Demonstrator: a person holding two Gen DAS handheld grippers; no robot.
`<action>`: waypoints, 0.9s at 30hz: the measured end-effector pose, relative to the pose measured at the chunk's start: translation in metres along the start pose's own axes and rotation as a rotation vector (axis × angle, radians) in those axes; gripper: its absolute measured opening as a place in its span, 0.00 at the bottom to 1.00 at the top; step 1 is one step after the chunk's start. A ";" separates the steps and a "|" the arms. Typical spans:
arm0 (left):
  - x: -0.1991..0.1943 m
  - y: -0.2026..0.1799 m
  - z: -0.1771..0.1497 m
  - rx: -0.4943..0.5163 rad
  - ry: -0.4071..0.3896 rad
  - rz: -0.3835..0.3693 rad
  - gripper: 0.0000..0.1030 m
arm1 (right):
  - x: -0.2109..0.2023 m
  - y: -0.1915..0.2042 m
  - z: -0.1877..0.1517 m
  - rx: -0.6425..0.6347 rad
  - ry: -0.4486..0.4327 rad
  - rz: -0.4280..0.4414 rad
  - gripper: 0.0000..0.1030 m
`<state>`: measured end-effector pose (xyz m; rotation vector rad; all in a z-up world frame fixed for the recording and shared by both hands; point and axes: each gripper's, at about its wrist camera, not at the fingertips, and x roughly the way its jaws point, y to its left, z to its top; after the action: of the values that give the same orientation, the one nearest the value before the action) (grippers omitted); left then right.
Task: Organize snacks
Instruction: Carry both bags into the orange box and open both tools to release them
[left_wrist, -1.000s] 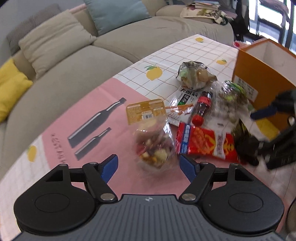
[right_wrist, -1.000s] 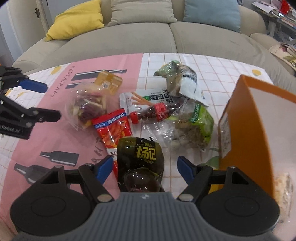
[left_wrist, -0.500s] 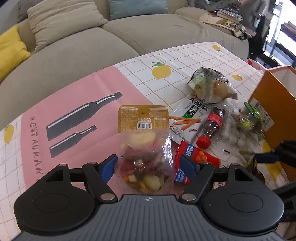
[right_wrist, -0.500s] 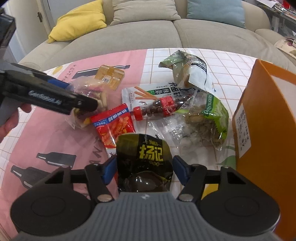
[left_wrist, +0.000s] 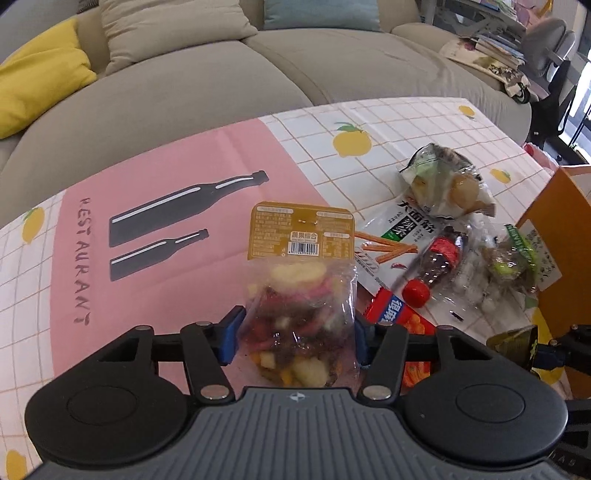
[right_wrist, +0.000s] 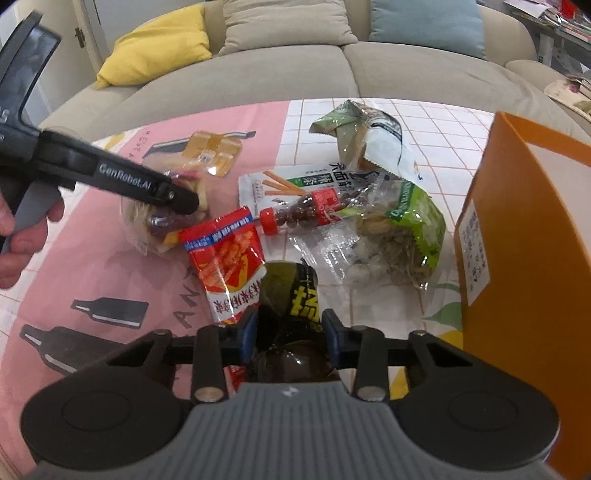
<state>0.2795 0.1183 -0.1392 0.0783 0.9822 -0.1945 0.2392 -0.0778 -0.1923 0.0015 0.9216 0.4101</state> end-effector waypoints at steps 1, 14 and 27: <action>-0.005 -0.001 -0.001 -0.002 -0.007 0.009 0.62 | -0.004 0.000 0.000 0.002 -0.010 0.006 0.33; -0.136 -0.052 0.021 -0.044 -0.053 -0.012 0.62 | -0.089 -0.009 0.016 0.085 -0.096 0.099 0.33; -0.177 -0.186 0.060 0.007 -0.012 -0.234 0.62 | -0.214 -0.120 0.029 0.241 -0.154 0.149 0.33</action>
<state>0.1964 -0.0506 0.0451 -0.0319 0.9782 -0.4122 0.1886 -0.2572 -0.0307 0.3194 0.8166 0.4283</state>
